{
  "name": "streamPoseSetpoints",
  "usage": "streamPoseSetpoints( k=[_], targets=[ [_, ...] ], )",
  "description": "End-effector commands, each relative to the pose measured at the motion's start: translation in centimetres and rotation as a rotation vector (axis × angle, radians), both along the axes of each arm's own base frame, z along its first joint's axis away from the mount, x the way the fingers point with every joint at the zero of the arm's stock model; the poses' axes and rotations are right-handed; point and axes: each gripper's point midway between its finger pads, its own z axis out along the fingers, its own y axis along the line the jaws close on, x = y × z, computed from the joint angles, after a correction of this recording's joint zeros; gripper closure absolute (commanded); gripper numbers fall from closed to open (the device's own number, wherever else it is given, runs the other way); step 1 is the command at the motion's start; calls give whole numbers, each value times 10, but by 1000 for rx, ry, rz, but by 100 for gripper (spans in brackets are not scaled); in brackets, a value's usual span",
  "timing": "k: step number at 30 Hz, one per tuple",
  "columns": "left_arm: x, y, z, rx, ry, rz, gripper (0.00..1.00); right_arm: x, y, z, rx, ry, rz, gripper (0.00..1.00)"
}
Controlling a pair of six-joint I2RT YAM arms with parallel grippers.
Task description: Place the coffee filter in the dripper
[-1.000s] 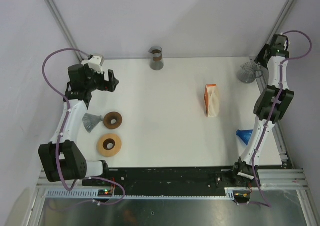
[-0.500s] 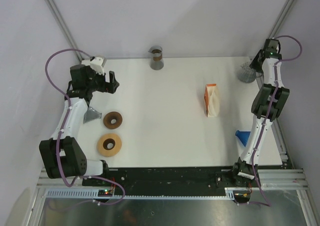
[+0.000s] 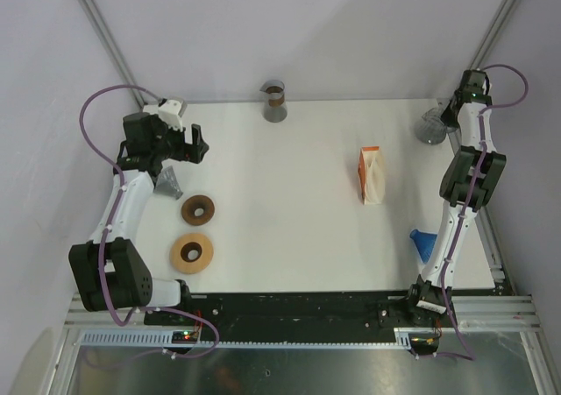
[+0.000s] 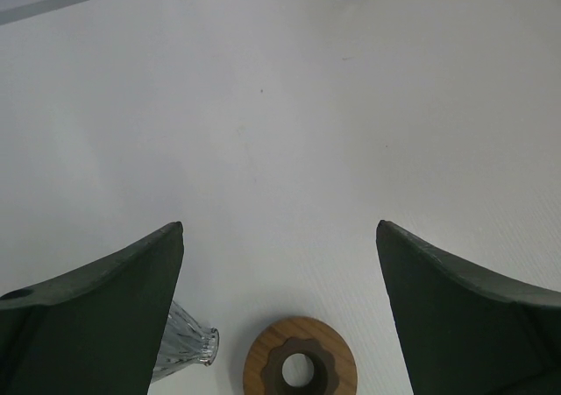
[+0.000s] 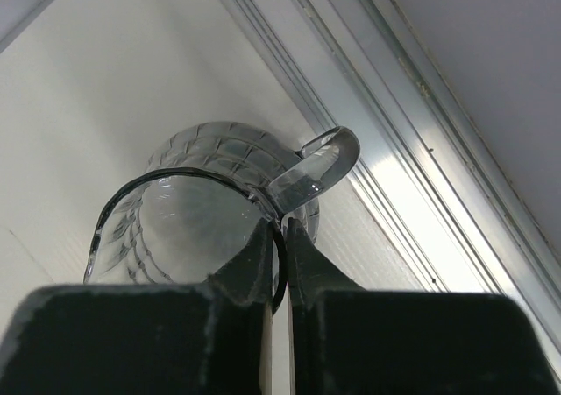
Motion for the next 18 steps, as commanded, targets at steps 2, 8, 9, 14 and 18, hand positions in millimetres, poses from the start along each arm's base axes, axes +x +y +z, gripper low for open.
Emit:
streamPoseSetpoints(
  k=[2, 8, 9, 14, 18],
  targets=[
    [6, -3, 28, 20, -72, -33, 4, 1, -7, 27, -4, -65, -51, 100],
    [-1, -7, 28, 18, -69, -58, 4, -1, 1, 108, -33, -262, -68, 100],
    [-2, -8, 28, 16, -66, -63, 4, -1, 7, 123, -50, -289, -59, 100],
    [-8, -12, 27, 8, -61, -86, 4, -7, 56, 207, -114, -427, 21, 100],
    [-13, -14, 31, 13, -71, -99, 3, -21, 119, 277, -166, -538, 129, 100]
  ],
)
